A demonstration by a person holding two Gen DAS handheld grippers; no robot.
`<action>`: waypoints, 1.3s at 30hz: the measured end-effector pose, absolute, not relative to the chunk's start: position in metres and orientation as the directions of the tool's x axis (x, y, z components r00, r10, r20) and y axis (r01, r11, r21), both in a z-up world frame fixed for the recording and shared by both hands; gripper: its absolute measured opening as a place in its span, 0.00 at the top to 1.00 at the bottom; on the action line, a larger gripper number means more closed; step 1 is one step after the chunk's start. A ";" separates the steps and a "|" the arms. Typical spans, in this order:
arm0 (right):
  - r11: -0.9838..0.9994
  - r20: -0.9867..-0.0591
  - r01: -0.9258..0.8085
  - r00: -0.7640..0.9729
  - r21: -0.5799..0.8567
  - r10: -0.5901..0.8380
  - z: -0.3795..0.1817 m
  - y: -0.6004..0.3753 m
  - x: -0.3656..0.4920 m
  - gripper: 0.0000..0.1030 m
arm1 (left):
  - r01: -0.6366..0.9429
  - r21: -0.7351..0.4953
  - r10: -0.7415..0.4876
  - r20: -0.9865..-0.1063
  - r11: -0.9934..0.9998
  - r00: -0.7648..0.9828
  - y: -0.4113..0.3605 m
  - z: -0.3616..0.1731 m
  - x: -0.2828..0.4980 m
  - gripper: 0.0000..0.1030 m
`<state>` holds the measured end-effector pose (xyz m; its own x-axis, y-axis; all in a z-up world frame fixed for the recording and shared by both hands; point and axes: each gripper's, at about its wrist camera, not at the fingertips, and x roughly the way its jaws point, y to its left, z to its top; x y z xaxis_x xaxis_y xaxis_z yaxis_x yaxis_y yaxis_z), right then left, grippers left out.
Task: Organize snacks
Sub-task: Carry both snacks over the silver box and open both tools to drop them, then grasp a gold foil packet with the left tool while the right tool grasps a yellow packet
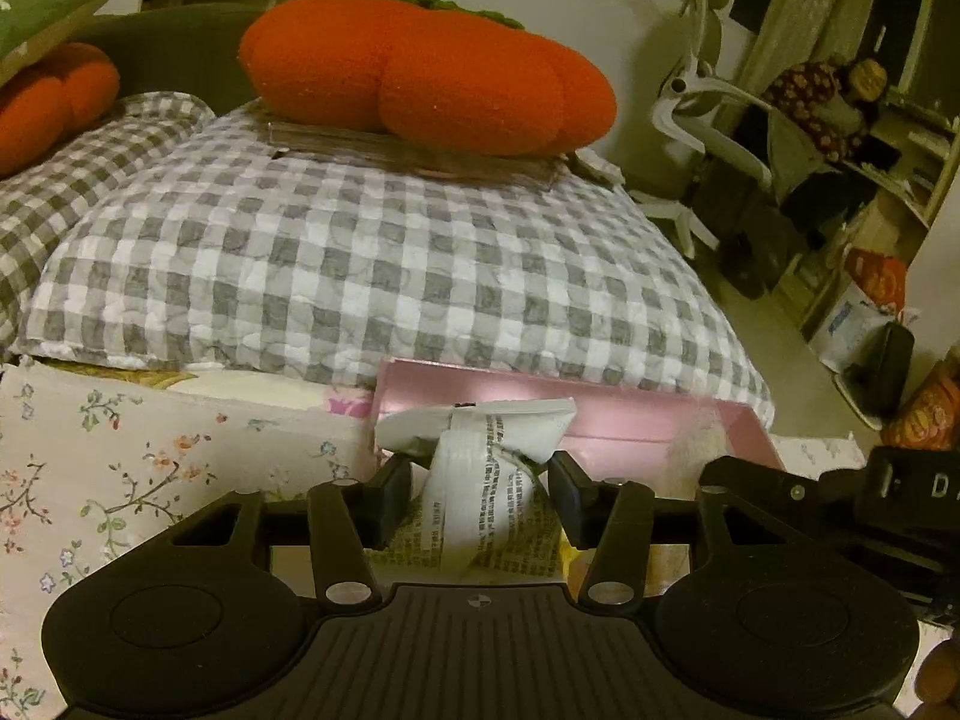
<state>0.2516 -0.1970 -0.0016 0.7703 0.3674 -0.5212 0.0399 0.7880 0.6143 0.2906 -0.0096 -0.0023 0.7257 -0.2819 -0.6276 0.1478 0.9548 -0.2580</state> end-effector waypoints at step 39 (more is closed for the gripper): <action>0.932 -0.621 -0.031 0.738 0.361 0.265 0.055 -0.204 0.146 0.47 | 0.117 -0.237 -0.257 -0.735 0.964 0.627 0.025 0.034 0.135 0.26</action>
<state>0.1455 -0.2041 0.0555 0.7376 0.2653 -0.6209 -0.0312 0.9320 0.3612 0.1355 0.0249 0.0345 0.6275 -0.2574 -0.7348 0.1175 0.9643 -0.2374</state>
